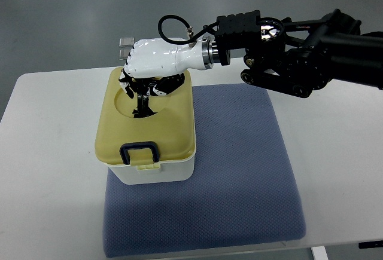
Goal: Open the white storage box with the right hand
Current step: 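Lift the yellow lid off the white box with the right hand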
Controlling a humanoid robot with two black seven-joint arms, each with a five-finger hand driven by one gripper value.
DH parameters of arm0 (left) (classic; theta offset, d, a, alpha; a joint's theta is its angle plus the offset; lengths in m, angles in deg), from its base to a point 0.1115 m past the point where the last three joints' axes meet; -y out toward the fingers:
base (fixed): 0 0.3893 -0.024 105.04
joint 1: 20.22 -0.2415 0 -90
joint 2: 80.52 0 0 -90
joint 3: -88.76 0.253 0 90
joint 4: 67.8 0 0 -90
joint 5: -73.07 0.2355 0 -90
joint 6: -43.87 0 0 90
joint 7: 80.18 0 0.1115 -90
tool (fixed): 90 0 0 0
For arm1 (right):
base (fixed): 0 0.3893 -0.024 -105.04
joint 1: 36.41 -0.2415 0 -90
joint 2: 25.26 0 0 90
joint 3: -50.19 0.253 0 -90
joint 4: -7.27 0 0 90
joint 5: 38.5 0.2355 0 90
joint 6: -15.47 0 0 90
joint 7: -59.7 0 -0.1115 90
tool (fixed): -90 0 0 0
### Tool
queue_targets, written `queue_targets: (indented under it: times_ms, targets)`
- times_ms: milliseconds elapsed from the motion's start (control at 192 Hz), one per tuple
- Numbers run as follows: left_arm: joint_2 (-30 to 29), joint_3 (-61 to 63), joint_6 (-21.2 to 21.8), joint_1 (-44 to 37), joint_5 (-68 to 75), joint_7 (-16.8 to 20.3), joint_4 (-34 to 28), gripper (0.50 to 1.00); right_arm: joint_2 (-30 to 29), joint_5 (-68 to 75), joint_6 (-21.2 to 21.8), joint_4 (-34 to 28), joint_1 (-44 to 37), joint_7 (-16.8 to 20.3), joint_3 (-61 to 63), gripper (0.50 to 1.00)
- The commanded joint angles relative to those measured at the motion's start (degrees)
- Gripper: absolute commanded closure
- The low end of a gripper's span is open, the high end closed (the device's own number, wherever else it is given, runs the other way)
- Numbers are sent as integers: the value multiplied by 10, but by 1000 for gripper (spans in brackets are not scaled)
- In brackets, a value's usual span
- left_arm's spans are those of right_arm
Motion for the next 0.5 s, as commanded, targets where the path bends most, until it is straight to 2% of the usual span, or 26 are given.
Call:
queue_targets:
  times_ms: [0, 187, 494]
  targets:
    - [0, 0, 0, 0, 0, 0, -1, 500, 3, 2, -2, 0, -4, 0, 1, 1000]
    - [0, 0, 0, 0, 0, 0, -1, 500, 20, 8, -2, -1, -31, 0, 8, 1000]
    - [0, 1, 0, 0, 1, 0, 0, 500, 99, 9, -7, -17, -44, 0, 32, 1000]
